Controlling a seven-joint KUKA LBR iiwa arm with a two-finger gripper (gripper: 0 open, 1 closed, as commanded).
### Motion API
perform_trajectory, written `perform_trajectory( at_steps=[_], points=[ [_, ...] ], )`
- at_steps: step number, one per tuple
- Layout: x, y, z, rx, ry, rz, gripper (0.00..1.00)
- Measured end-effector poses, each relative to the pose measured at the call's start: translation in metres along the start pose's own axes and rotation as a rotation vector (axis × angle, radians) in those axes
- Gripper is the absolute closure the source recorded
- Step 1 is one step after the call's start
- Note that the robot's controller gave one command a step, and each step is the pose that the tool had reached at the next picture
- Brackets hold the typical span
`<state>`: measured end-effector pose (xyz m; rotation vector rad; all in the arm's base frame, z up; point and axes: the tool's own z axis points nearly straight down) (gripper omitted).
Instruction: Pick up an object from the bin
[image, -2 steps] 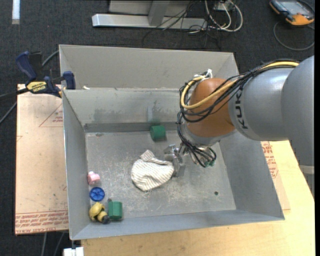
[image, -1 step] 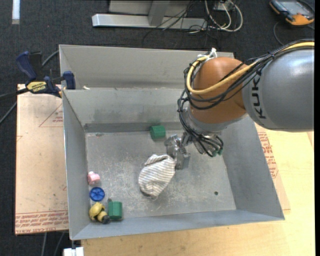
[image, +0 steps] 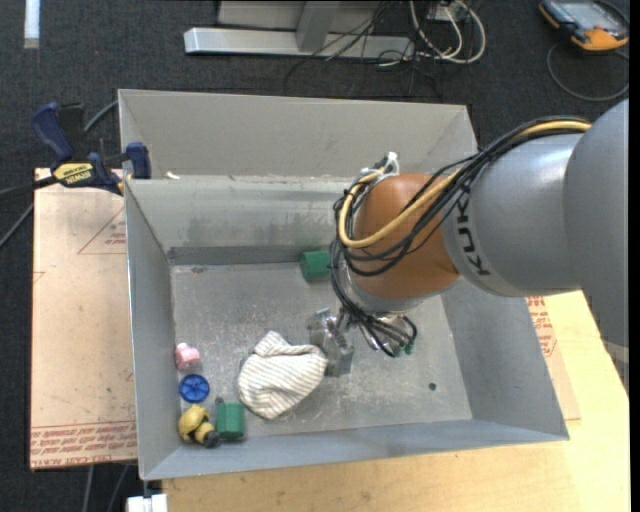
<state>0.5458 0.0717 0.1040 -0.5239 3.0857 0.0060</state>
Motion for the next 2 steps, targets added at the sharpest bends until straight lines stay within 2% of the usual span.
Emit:
perform_trajectory(
  at_steps=[1, 2],
  points=[
    [0.0, -0.005, 0.034, -0.004, 0.007, -0.086, 1.0],
    [0.009, 0.085, 0.034, -0.005, -0.001, -0.108, 1.0]
  ],
)
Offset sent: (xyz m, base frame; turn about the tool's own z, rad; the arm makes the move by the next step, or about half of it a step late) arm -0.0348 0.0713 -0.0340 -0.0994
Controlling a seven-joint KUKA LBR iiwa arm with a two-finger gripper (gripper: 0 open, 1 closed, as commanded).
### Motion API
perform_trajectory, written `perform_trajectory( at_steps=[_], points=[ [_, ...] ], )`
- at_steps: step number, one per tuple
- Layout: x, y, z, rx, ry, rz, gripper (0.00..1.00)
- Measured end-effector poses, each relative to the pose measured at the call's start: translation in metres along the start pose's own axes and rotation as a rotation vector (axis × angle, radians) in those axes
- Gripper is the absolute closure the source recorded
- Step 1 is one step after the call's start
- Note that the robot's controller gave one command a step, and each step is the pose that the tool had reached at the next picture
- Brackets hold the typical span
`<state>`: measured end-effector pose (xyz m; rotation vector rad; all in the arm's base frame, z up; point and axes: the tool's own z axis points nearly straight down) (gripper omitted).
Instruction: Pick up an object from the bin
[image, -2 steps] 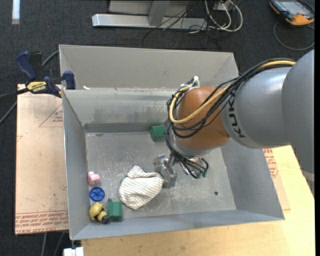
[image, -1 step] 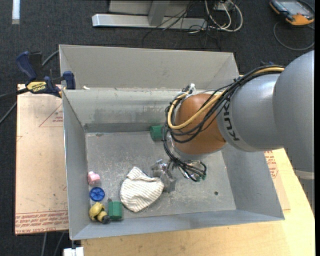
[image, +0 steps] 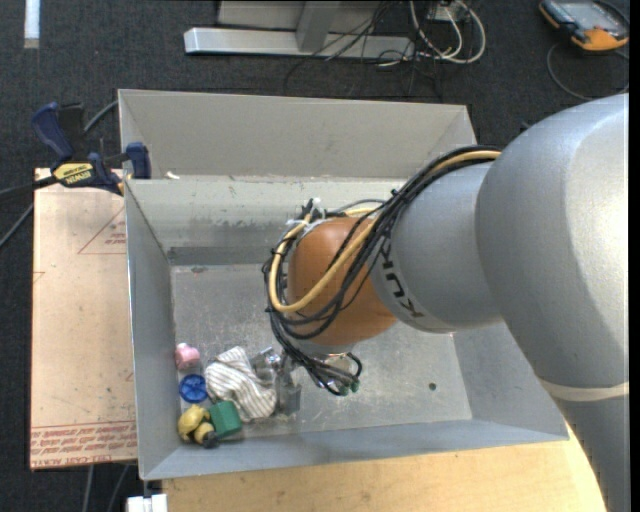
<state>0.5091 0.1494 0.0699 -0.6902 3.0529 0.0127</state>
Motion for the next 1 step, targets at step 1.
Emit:
perform_trajectory(
  at_steps=[1],
  points=[
    [0.0088, -0.0258, -0.0005, 0.0, 0.003, -0.129, 1.0]
  ],
)
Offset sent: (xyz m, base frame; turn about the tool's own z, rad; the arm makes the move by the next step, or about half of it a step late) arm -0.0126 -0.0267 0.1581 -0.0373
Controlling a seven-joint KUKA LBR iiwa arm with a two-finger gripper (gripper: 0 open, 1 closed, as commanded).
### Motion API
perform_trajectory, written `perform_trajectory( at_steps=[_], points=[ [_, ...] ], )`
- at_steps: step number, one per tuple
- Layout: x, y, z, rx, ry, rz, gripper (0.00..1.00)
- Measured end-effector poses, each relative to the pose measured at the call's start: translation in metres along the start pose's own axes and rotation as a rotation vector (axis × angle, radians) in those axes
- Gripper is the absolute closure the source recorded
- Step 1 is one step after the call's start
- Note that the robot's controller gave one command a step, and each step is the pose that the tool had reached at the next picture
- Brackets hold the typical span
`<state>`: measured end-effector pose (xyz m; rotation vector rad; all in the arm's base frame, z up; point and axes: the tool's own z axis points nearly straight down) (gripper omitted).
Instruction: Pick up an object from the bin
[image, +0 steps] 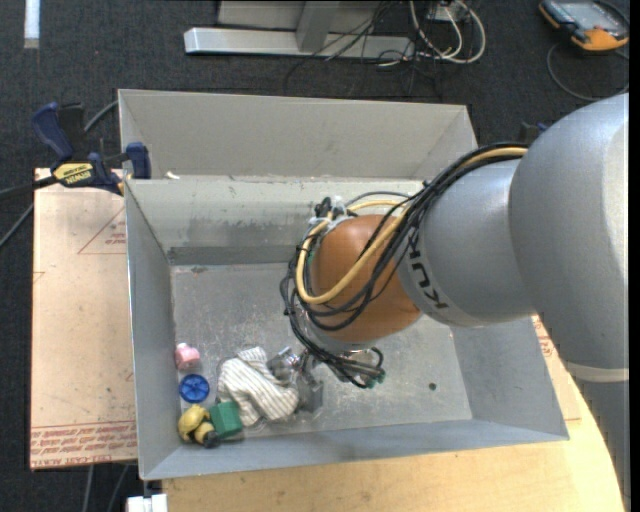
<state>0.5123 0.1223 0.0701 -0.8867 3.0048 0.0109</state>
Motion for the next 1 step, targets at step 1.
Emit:
perform_trajectory(
  at_steps=[1],
  points=[
    [0.0106, 0.0095, -0.1578, 0.0, -0.006, 0.092, 1.0]
  ],
)
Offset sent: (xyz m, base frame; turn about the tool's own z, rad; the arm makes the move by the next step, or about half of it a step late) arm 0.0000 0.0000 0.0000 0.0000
